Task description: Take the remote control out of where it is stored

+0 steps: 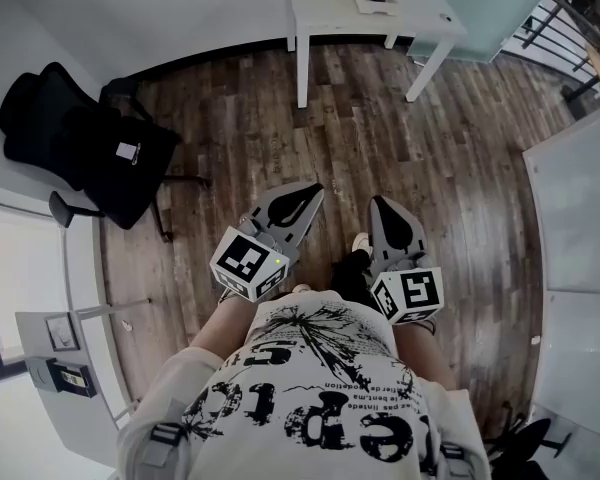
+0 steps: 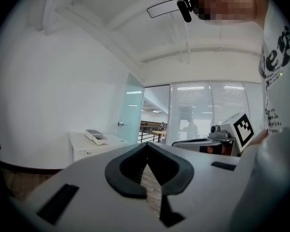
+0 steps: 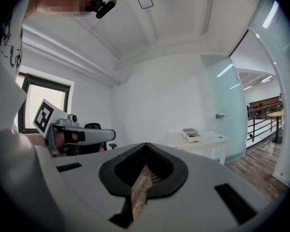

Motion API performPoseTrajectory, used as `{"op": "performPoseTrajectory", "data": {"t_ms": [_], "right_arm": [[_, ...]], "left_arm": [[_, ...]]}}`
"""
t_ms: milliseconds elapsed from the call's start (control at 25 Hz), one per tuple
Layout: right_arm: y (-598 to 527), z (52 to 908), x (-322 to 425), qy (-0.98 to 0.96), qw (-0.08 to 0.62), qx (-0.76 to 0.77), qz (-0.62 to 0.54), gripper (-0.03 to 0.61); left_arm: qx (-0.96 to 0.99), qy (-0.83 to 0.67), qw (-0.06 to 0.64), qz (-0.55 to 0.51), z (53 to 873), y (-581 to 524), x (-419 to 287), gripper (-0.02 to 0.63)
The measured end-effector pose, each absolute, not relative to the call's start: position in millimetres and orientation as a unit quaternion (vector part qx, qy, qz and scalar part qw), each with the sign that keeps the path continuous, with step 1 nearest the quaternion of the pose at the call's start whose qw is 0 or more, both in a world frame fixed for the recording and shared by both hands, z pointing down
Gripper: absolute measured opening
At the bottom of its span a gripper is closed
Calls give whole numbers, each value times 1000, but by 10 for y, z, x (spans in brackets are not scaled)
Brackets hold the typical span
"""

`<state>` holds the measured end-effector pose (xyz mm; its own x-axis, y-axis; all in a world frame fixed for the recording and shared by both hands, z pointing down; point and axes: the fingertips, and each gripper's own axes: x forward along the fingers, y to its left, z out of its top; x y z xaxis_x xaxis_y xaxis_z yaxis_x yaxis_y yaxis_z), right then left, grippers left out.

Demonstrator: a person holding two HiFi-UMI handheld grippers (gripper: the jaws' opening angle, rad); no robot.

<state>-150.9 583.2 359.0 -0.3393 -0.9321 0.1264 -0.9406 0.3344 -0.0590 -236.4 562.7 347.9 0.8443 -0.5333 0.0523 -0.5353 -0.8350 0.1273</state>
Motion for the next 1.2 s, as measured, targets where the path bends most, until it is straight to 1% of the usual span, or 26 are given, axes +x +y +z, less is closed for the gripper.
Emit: {"op": "performPoseTrajectory", "data": {"t_ms": [360, 840, 1040, 1200], "right_arm": [[5164, 3594, -924, -836, 36, 544, 58, 0], [4038, 3588, 552, -863, 47, 500, 66, 0], [3738, 3656, 980, -860, 58, 503, 69, 0], [3481, 3685, 1147, -859, 58, 503, 73, 0]], "left_arm": [[948, -309, 69, 12, 3484, 5039, -1792, 6], [937, -348, 40, 15, 3312, 3986, -361, 6], [940, -336, 51, 21, 3373, 3734, 92, 6], [941, -333, 51, 28, 3404, 3412, 270, 6]]}}
